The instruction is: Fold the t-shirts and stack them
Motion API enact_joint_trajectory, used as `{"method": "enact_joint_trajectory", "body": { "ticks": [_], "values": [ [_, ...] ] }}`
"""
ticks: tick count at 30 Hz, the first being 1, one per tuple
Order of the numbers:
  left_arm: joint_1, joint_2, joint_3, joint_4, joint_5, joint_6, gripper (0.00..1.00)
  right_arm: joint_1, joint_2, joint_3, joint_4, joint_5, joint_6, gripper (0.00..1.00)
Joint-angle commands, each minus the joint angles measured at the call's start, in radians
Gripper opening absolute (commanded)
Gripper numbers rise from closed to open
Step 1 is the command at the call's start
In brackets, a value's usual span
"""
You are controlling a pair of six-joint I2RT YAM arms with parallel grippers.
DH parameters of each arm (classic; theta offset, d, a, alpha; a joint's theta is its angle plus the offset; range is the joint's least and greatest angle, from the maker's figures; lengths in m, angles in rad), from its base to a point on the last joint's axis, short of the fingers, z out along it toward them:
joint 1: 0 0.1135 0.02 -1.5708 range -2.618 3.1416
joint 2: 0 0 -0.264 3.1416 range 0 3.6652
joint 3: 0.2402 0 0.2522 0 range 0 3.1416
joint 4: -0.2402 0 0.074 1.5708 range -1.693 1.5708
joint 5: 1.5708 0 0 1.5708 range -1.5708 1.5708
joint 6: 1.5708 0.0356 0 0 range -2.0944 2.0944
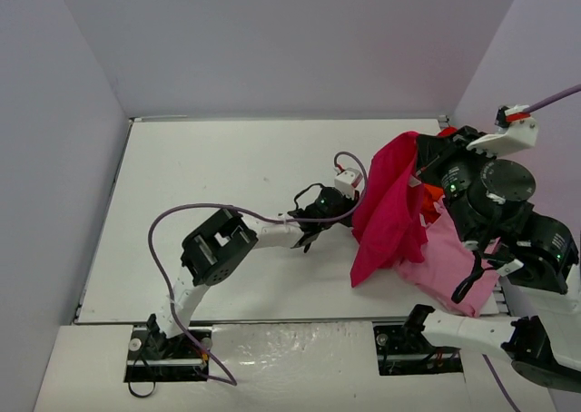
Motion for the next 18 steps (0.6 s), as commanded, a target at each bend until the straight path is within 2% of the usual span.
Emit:
{"method": "enact_joint_trajectory", "body": {
  "ticks": [1, 8, 11, 12, 13, 14, 15, 18],
  "values": [
    [0.032, -0.217, 0.0, -0.091, -0.047, 0.07, 0.03, 0.006, 0.031, -0.051, 0.073, 0.067, -0.013, 0.0],
    [0.099, -0.484, 0.07, -0.446, -0.174, 0.201, 0.03, -0.03, 0.024, -0.15, 0.074, 0.105, -0.036, 0.0],
    [0.144, -0.558, 0.118, -0.562, -0.178, 0.216, 0.04, -0.083, 0.015, -0.188, 0.075, 0.079, -0.04, 0.0],
    [0.162, -0.577, 0.124, -0.582, -0.165, 0.212, 0.14, -0.106, 0.011, -0.199, 0.078, 0.066, -0.042, 0.0],
    [0.186, -0.605, 0.131, -0.621, -0.146, 0.209, 0.73, -0.142, 0.007, -0.216, 0.08, 0.05, -0.05, 0.0],
    [0.202, -0.627, 0.138, -0.64, -0.14, 0.209, 0.91, -0.174, 0.004, -0.233, 0.081, 0.039, -0.057, 0.0],
    [0.213, -0.645, 0.153, -0.673, -0.133, 0.22, 0.97, -0.199, 0.002, -0.249, 0.083, 0.029, -0.063, 0.0],
    [0.221, -0.69, 0.198, -0.766, -0.134, 0.256, 0.97, -0.244, 0.035, -0.324, 0.122, -0.022, -0.098, 0.0]
  ]
}}
